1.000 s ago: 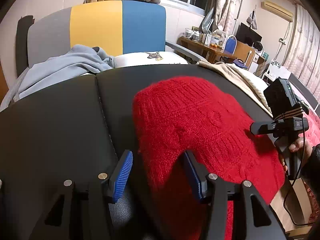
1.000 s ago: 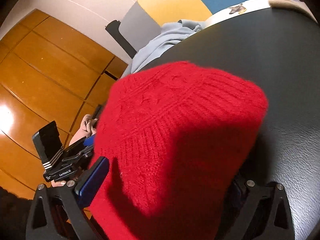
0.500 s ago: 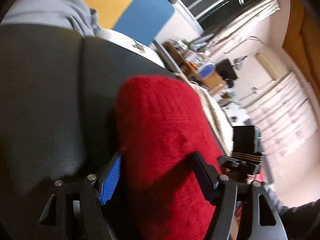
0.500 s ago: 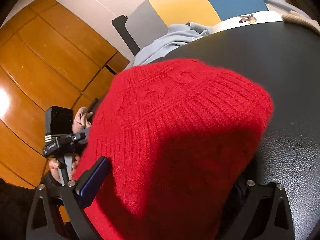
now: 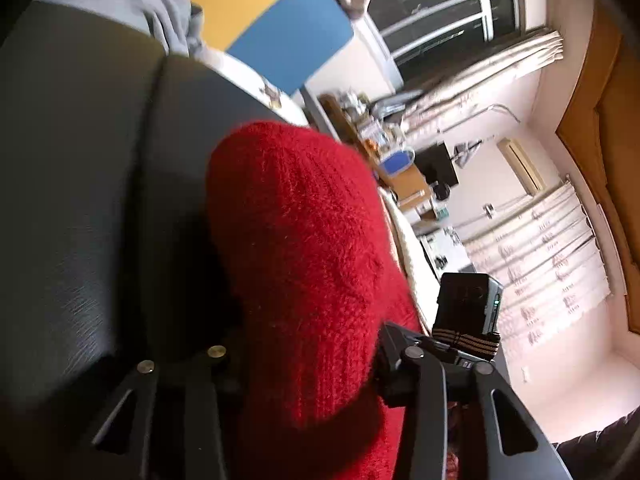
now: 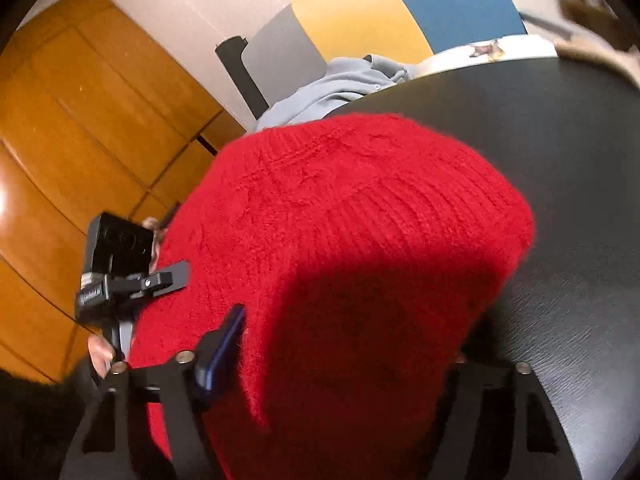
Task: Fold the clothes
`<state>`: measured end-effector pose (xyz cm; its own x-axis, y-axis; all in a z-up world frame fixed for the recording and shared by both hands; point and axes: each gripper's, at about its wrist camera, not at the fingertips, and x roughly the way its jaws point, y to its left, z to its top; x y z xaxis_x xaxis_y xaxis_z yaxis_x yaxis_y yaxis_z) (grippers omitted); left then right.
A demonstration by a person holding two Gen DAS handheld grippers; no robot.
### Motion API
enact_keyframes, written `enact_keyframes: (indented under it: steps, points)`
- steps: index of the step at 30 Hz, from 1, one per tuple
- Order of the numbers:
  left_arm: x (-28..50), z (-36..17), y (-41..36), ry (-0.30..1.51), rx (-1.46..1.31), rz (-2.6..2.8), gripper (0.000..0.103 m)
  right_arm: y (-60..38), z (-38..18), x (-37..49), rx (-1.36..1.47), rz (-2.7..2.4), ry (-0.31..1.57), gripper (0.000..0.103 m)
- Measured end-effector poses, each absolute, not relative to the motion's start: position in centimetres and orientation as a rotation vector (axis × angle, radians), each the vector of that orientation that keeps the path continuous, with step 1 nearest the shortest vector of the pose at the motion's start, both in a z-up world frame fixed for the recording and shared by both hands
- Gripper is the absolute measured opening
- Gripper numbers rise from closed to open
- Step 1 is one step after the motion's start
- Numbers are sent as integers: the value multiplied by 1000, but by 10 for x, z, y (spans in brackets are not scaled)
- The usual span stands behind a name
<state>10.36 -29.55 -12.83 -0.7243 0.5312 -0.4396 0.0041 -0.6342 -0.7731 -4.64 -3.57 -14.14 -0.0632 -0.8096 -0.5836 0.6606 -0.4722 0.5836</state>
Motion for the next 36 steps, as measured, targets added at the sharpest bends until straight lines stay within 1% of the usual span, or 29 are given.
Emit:
enact_keyframes:
  steps: [5, 7, 10, 15, 19, 22, 23, 25, 27, 29, 30, 31, 33, 34, 36]
  points:
    - [177, -97, -333, -1190, -847, 2537, 42, -84, -140, -24, 1099, -1580, -219, 68]
    - [209, -84, -354, -1218, -781, 2611, 42, -122, -134, -12, 1075, -1478, -234, 68]
    - [269, -57, -395, -1261, -645, 2782, 42, -185, -119, 6, 1027, -1354, -203, 68]
    - [356, -15, -463, -1338, -379, 3050, 42, -323, -70, 47, 911, -1152, -108, 68]
    - [415, 14, -513, -1402, -138, 3246, 42, -426, -18, 85, 801, -1026, -17, 68]
    - [452, 18, -552, -1552, -5, 3328, 43, -497, 11, 116, 736, -965, 75, 68]
    - [462, 8, -570, -1660, 8, 3333, 43, -519, 16, 126, 721, -952, 110, 68]
    - [465, -27, -597, -1878, -150, 3293, 43, -561, 22, 145, 704, -934, 187, 68]
    - [469, -61, -624, -2091, -312, 3228, 44, -595, -8, 155, 776, -963, 303, 68]
    - [473, -79, -625, -2101, -274, 3214, 45, -615, -58, 162, 877, -994, 446, 68]
    - [472, -75, -621, -2041, -301, 3249, 46, -616, -79, 159, 907, -988, 439, 70]
    - [469, -70, -619, -1980, -339, 3292, 49, -609, -88, 151, 912, -970, 357, 71]
    - [462, -62, -617, -1915, -407, 3331, 51, -600, -92, 138, 912, -956, 282, 71]
    - [459, -57, -617, -1899, -439, 3342, 53, -597, -91, 135, 912, -957, 277, 71]
    - [464, -40, -609, -1867, -450, 3420, 54, -591, -89, 129, 912, -965, 273, 71]
